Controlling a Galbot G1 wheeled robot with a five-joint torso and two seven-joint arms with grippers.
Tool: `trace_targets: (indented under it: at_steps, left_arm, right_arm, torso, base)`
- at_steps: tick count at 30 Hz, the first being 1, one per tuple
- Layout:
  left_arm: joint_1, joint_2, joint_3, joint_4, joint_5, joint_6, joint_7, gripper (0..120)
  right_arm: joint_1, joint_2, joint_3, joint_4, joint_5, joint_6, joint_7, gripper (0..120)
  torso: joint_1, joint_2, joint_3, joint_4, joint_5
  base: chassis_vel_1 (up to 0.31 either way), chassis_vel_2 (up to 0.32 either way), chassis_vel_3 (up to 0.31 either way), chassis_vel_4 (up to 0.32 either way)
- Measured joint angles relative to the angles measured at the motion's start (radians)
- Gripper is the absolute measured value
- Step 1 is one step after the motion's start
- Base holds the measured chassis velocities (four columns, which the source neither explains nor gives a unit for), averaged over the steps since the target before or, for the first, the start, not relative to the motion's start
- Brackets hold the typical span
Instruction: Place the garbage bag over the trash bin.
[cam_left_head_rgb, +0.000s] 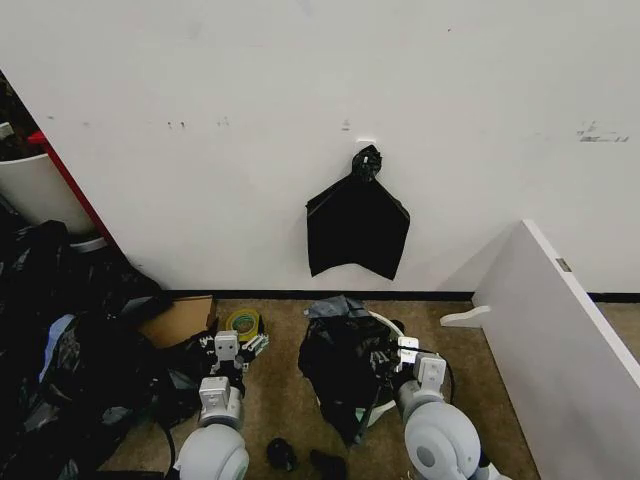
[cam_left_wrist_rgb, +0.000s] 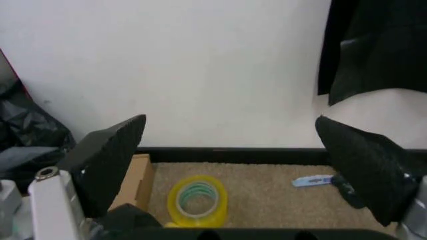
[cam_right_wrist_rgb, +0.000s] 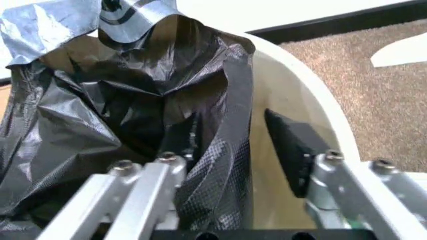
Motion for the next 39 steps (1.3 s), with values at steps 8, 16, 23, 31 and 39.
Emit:
trace_targets:
  at_steps: [8,16,23,31,39]
  left_arm:
    - [-0.030,0.050,0.024,0.036,0.013,-0.017,-0.013,100]
    - [-0.146,0.103,0.145,-0.044,-0.438,0.214,0.054,100]
    - [-0.285,0.054,0.277,-0.038,-0.578,0.558,-0.083,100]
    - [-0.324,-0.005,0.306,0.043,-0.596,0.598,-0.143,100]
    - [-0.320,-0.059,0.310,0.109,-0.570,0.609,-0.132,83]
  right_arm:
    - [-0.033,-0.021,-0.003,0.011,-0.015,0.075,-0.049,4]
    - [-0.054,-0.020,-0.004,0.033,-0.013,0.119,-0.087,0]
    - [-0.049,-0.026,-0.031,0.049,-0.016,0.124,-0.103,0]
    - [-0.051,-0.038,-0.039,0.044,-0.031,0.137,-0.123,0]
    - [-0.057,-0.041,-0.045,0.048,-0.044,0.139,-0.130,0]
  torso:
    - [0.000,0.000,0.000,0.0001,0.0000]
    - [0.000,0.000,0.000,-0.0002,0.0001]
    - [0.000,0.000,0.000,-0.0001,0.0001]
    - [0.000,0.000,0.000,0.0001,0.0003]
    - [0.000,0.000,0.000,0.0002,0.0003]
  base:
    - [0.000,0.000,0.000,0.000]
    - [0.000,0.000,0.000,0.000]
    - [0.000,0.000,0.000,0.000]
    - [0.000,0.000,0.000,0.000]
    - [0.000,0.000,0.000,0.000]
